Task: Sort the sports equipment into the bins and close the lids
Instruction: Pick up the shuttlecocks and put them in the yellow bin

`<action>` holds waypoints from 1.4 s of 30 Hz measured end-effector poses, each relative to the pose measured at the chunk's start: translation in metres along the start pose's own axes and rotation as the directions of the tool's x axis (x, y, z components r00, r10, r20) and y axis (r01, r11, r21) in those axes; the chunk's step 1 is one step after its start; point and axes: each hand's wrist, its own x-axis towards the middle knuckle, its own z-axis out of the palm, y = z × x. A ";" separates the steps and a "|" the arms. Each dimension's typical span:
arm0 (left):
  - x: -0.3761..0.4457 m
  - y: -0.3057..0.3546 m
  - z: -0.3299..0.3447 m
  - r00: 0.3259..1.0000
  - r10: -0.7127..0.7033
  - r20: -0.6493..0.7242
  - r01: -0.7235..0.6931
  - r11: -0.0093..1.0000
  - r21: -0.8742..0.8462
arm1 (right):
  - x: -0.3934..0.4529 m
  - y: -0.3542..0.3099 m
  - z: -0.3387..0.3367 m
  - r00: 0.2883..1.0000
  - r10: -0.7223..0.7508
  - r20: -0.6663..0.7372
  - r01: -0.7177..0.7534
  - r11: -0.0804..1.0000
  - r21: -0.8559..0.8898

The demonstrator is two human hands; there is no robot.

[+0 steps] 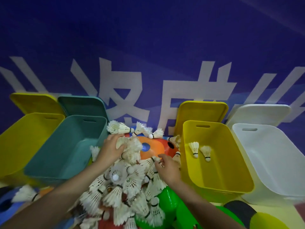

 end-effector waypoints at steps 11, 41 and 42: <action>0.024 -0.034 -0.002 0.959 0.174 0.223 -0.216 0.960 0.176 | -0.031 0.026 0.037 0.982 0.190 0.010 -0.188 0.976 -0.109; 0.039 -0.005 -0.028 0.947 0.310 0.083 -0.287 0.934 -0.212 | -0.034 -0.010 -0.001 0.981 0.038 -0.191 0.029 0.942 0.334; 0.035 0.007 -0.029 0.951 0.306 0.051 -0.286 0.929 -0.233 | -0.033 -0.012 -0.008 0.980 0.018 -0.197 0.056 0.930 0.363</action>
